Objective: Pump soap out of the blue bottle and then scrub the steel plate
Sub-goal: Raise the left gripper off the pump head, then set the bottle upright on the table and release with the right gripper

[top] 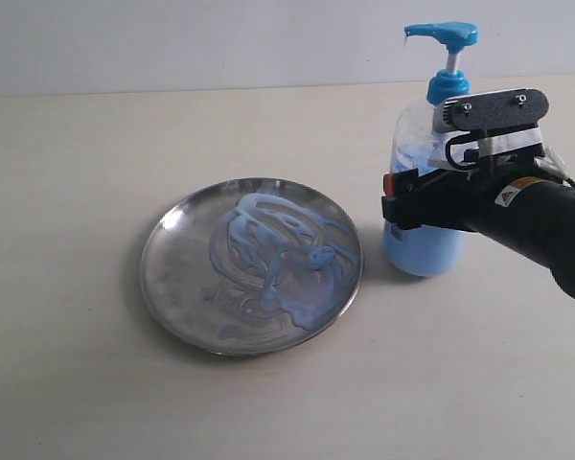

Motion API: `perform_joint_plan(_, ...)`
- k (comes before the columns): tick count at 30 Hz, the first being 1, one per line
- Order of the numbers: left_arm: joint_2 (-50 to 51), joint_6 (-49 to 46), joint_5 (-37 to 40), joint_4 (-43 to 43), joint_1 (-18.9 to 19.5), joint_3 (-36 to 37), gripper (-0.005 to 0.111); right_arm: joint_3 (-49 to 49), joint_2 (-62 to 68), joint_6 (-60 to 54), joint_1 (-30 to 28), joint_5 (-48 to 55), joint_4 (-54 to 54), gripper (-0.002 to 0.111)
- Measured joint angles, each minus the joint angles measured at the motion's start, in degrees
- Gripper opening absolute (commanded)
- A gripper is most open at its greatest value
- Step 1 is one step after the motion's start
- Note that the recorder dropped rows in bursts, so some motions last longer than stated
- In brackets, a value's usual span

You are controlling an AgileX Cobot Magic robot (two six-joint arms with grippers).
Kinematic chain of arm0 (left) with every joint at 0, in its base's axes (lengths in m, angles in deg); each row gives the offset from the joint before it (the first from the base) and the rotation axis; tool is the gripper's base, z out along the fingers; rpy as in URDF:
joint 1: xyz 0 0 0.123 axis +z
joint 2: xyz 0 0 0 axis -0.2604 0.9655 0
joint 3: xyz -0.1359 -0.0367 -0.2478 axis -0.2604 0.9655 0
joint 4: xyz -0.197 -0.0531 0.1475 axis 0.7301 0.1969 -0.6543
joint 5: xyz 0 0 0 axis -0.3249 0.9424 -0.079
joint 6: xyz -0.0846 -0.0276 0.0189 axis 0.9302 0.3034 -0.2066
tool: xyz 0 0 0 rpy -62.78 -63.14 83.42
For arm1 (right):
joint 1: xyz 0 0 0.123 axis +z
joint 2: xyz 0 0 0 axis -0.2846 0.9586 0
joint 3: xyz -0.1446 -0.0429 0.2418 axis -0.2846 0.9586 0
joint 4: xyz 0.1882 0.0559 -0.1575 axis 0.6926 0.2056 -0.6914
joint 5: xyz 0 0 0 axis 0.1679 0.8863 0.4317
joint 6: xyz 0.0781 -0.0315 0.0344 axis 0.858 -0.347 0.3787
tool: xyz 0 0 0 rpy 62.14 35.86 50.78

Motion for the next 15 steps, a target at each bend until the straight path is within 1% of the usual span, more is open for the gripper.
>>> perform_joint_plan(4, 0.0, 0.22, 0.0, -1.42, 0.0, 0.0, 0.0, 0.0, 0.0, 0.74, -1.71, 0.0, -0.58, 0.0)
perform_joint_plan(8, 0.0, 0.22, 0.0, -1.66, 0.0, 0.0, 0.0, 0.0, 0.72, 0.87, -1.79, -0.62, -1.72, 0.0)
perform_joint_plan(12, 0.0, 0.22, 0.0, -1.66, 0.0, 0.0, 0.0, 0.0, 3.01, 0.99, -1.79, -4.32, -1.85, 0.0)
perform_joint_plan(15, 0.0, 0.22, 0.0, -1.88, 0.0, 0.0, 0.0, 0.0, 3.02, 0.99, -1.79, -4.44, -1.85, 0.0)
